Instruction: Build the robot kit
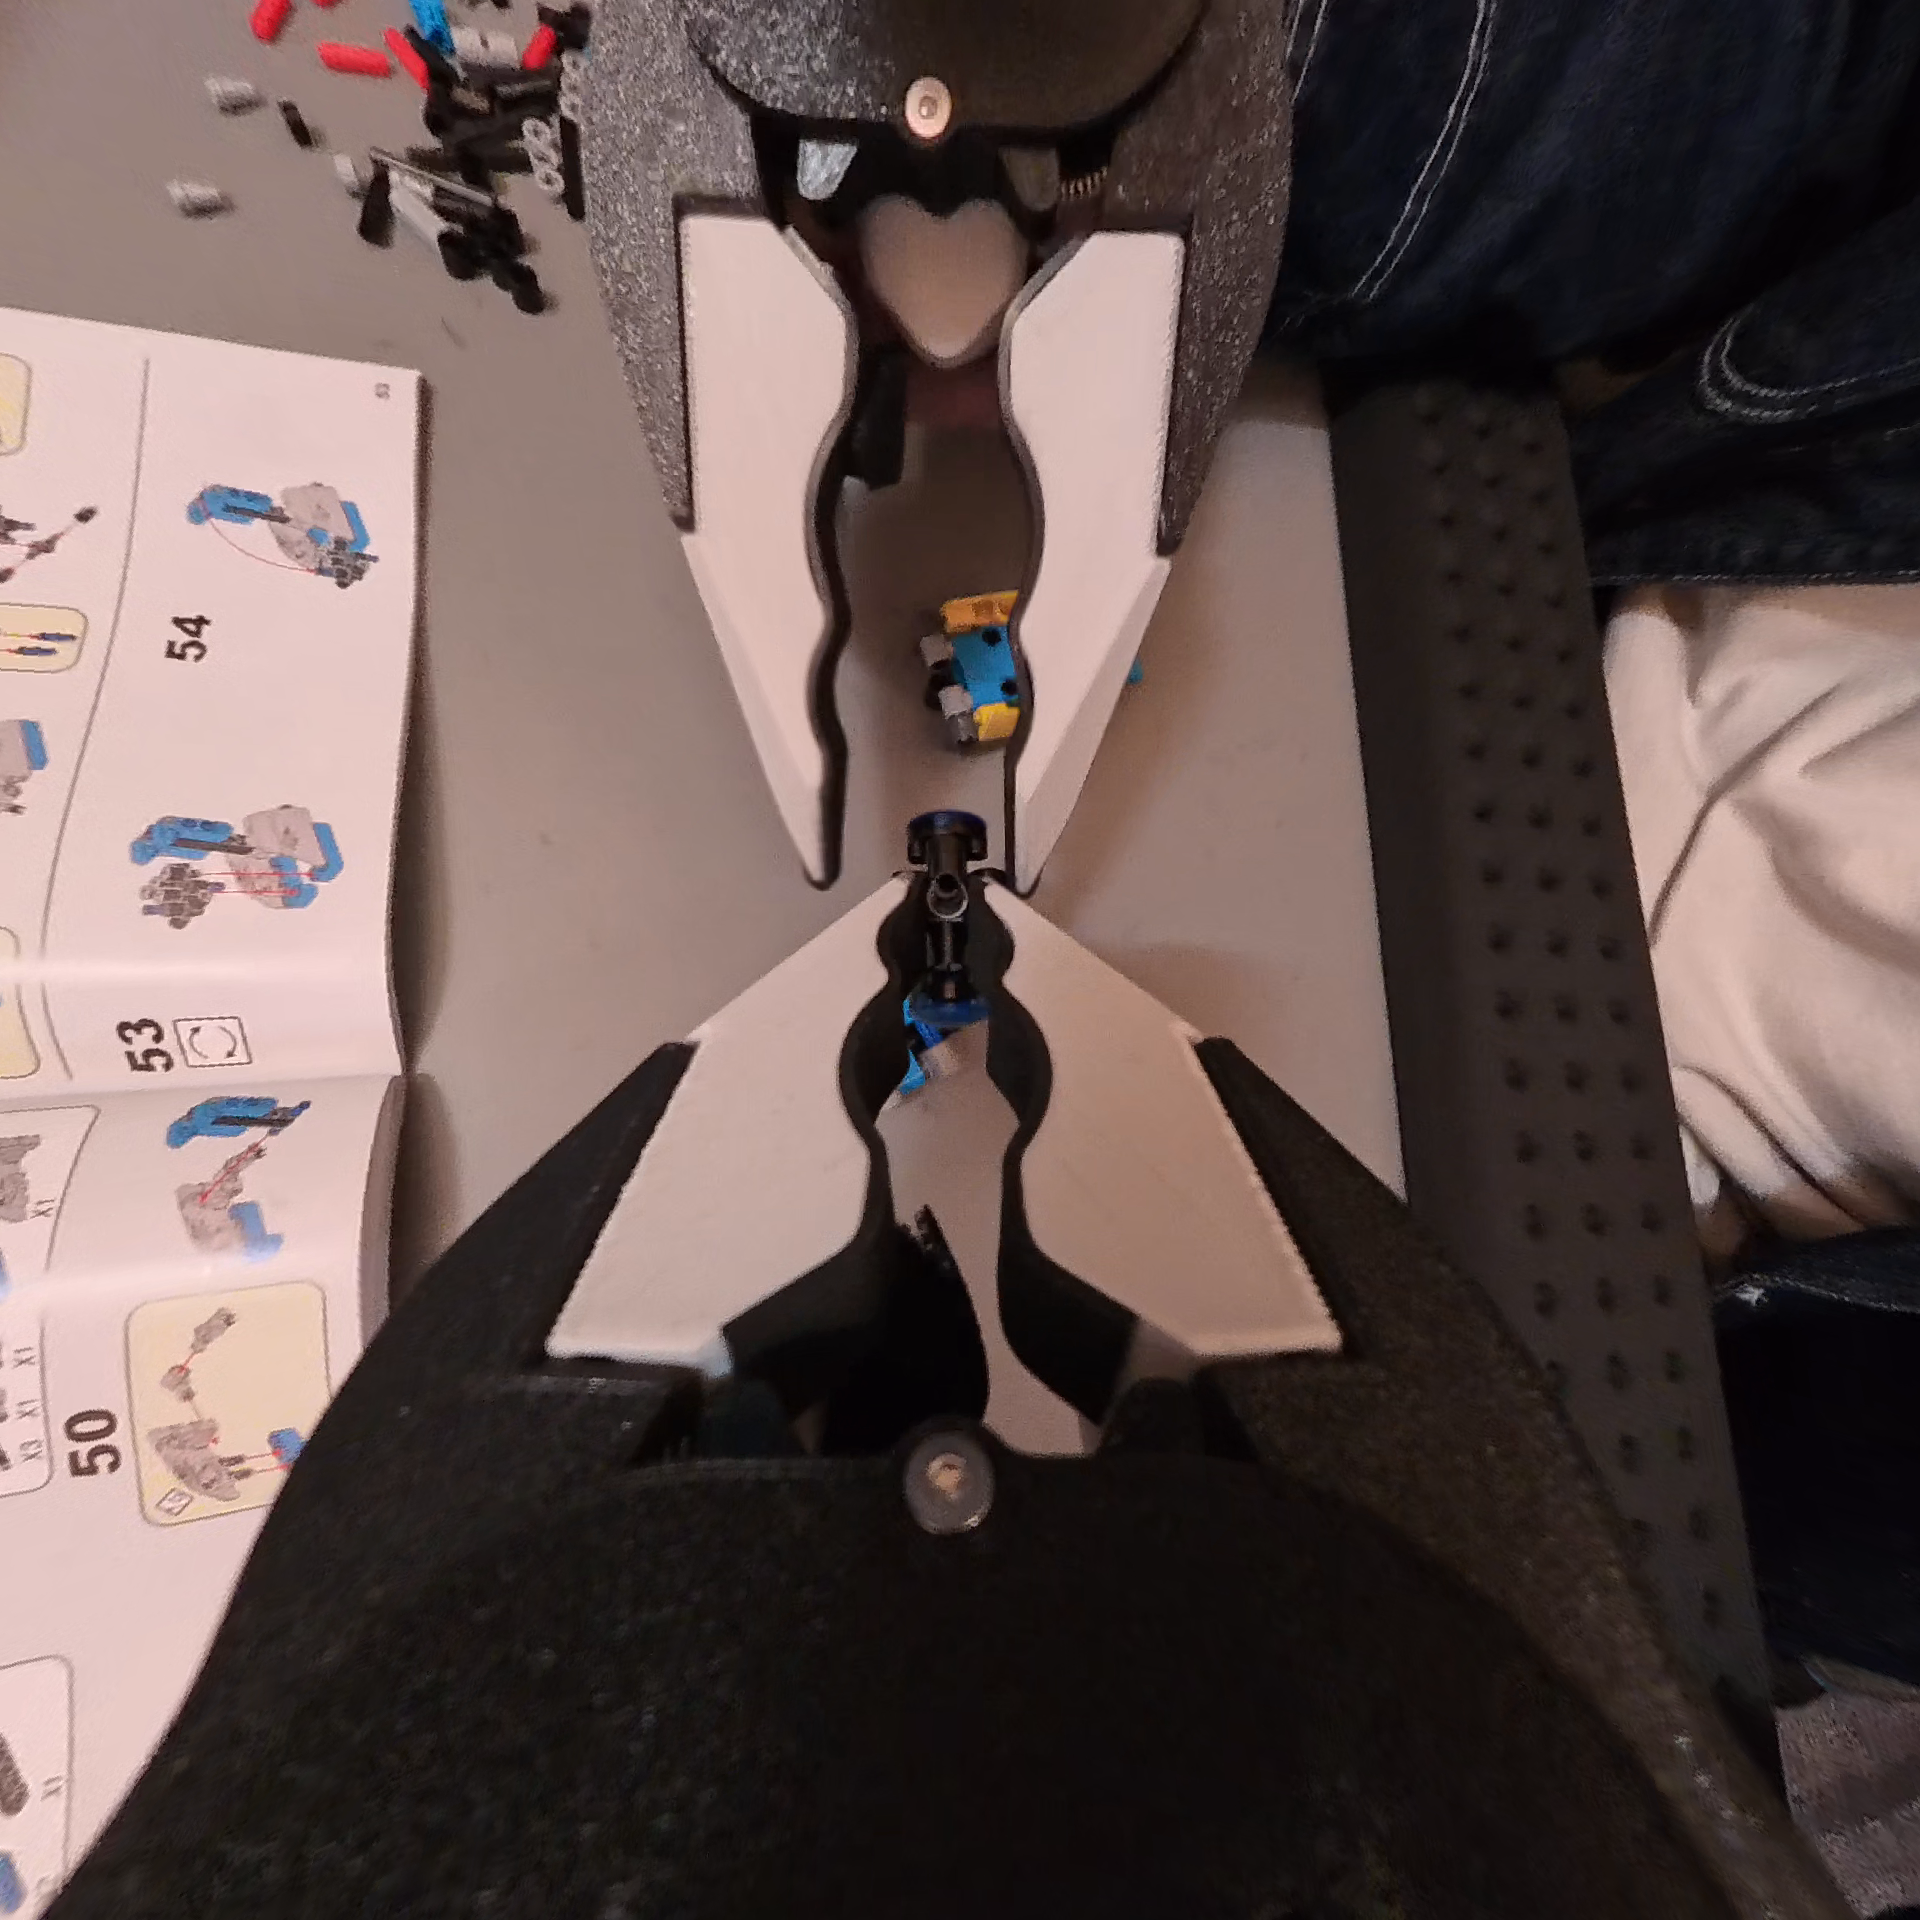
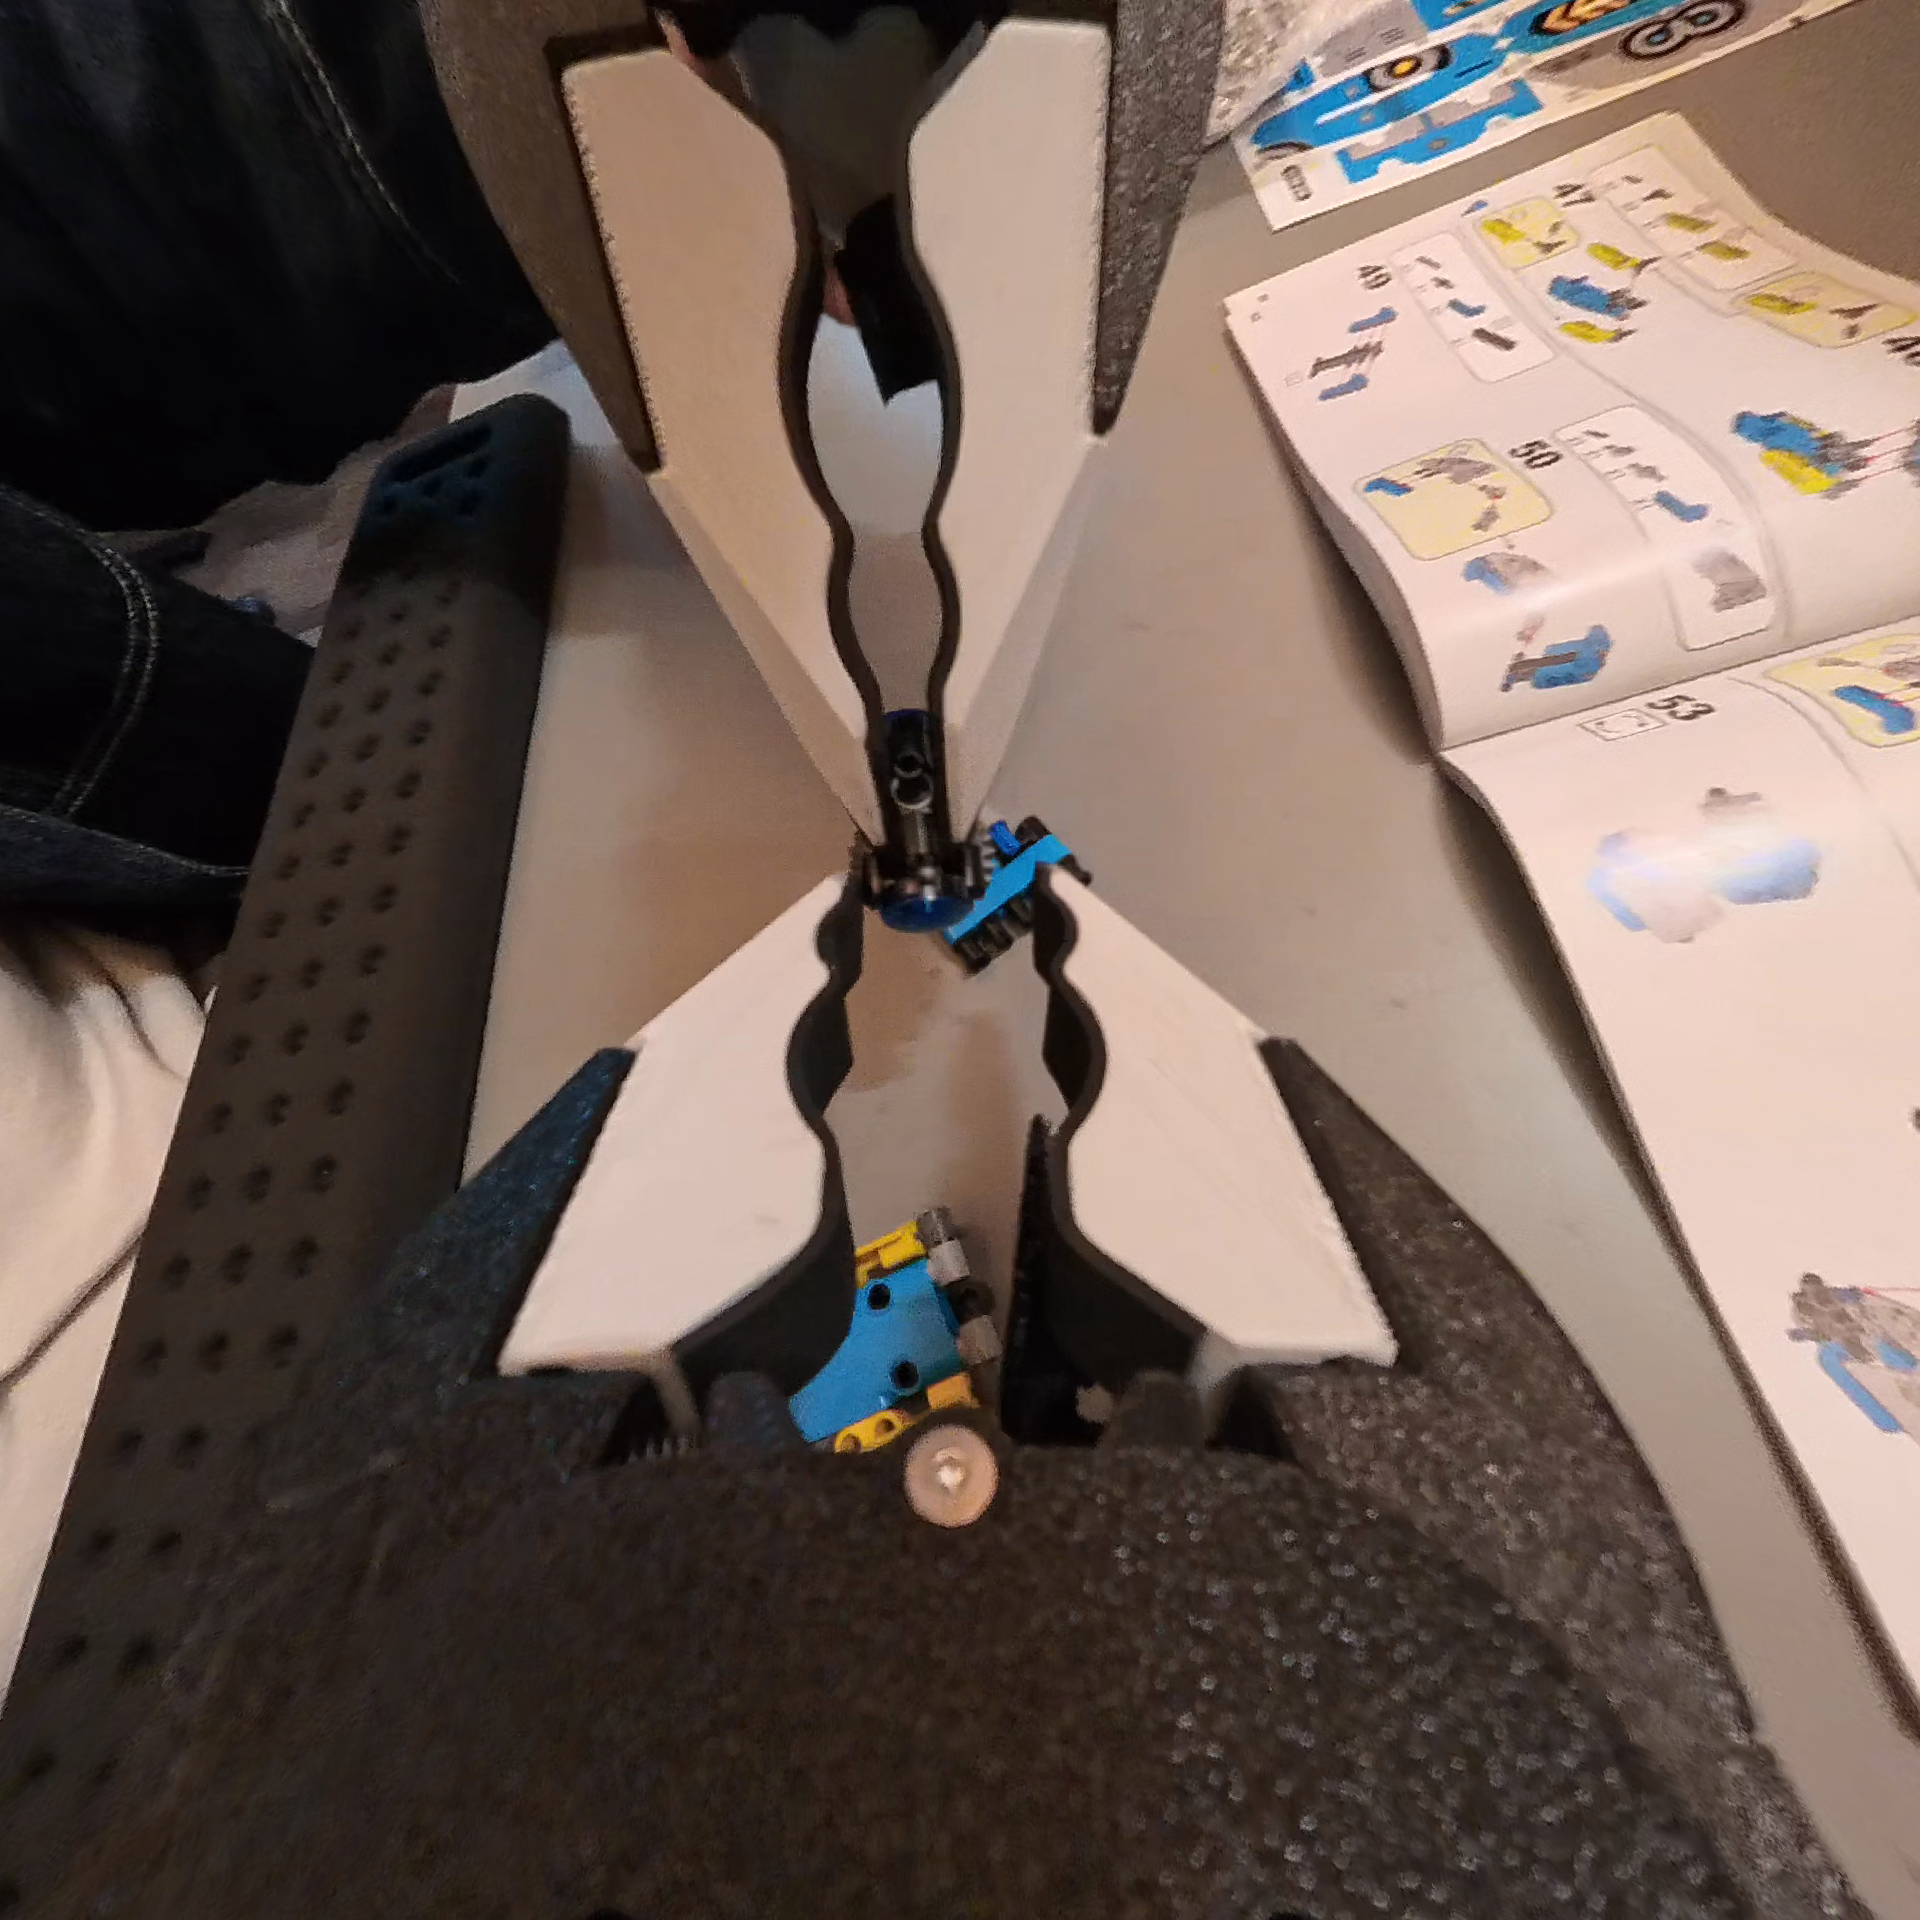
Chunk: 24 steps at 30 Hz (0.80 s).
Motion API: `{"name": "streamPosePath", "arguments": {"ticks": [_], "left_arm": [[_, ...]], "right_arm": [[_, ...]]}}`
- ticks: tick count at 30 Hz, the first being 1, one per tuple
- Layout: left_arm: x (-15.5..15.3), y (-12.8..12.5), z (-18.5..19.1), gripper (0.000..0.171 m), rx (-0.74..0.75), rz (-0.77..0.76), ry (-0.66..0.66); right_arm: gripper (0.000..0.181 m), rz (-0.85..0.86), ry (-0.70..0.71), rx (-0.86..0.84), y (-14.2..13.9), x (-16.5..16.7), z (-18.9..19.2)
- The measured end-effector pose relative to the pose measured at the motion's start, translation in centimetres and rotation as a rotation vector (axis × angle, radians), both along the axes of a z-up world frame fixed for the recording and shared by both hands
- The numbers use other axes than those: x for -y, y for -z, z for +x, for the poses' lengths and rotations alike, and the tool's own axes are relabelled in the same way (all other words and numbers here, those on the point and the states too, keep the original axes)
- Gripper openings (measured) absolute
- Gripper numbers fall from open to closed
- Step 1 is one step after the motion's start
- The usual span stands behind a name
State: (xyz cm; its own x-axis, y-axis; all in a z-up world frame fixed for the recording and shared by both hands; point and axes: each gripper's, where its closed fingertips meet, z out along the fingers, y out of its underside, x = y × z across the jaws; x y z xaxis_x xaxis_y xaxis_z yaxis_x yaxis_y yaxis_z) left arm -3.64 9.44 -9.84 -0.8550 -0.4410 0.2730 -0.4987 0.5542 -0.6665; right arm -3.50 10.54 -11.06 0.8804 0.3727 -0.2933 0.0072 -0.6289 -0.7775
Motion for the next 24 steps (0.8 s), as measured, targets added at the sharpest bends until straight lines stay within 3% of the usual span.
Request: {"name": "streamPosePath", "arguments": {"ticks": [4,7,9,11,13,16,19,24], "left_arm": [[1.1,0.3,0.2,0.006,-0.014,0.014,0.002],[0.9,-0.5,1.5,0.008,0.010,-0.043,-0.094],[-0.5,-2.5,3.1,0.028,0.056,-0.183,-0.227],[-2.1,-4.2,4.0,0.035,0.094,-0.371,-0.345],[-2.3,-4.4,3.7,0.038,0.133,-0.499,-0.390],[-0.6,-2.4,2.6,0.039,0.179,-0.390,-0.350],[0.3,-2.8,3.0,0.040,0.296,-0.336,-0.367],[-0.7,-1.6,4.2,0.030,0.467,-0.108,-0.418]], "right_arm": [[0.024,-0.031,-0.046,-0.004,0.7,0.6,-0.8],[0.023,-0.018,-0.008,-0.083,0.4,0.8,0.3],[0.023,0.002,0.052,-0.206,-0.2,1.0,1.7],[0.023,0.094,0.101,-0.358,-2.1,0.9,2.9],[0.023,0.195,0.105,-0.477,-4.1,0.9,3.4],[0.023,0.264,0.100,-0.519,-5.4,0.7,3.3],[0.023,0.240,0.115,-0.439,-4.5,0.3,3.0],[0.023,0.199,0.186,-0.409,-3.4,-0.5,3.5]]}}
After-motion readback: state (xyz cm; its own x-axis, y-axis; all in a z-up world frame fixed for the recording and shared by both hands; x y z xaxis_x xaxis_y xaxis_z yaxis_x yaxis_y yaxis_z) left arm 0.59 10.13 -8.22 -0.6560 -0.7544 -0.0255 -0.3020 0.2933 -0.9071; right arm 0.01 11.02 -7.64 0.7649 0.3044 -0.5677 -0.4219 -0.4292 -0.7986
